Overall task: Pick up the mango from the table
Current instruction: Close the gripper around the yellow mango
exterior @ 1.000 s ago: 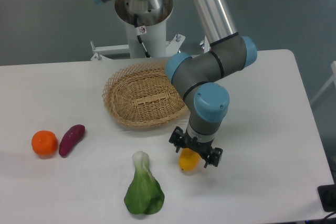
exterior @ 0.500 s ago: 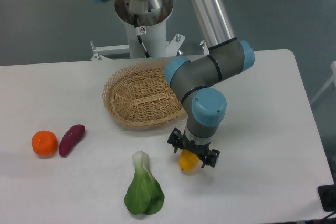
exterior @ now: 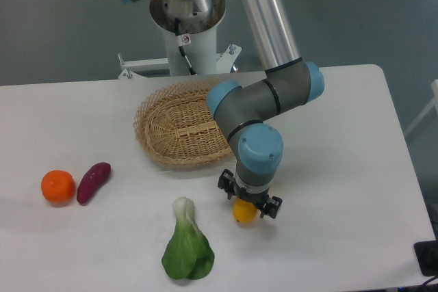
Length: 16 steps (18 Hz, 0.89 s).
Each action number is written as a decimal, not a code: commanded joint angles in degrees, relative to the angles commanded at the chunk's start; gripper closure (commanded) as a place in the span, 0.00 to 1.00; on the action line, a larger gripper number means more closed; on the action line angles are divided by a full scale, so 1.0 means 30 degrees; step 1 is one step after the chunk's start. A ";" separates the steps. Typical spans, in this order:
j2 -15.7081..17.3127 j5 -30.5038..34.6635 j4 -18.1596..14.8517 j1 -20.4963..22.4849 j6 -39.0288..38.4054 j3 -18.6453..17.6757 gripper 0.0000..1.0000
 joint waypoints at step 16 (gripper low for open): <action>0.0732 -0.0029 -0.0088 0.0204 0.0234 0.0672 0.41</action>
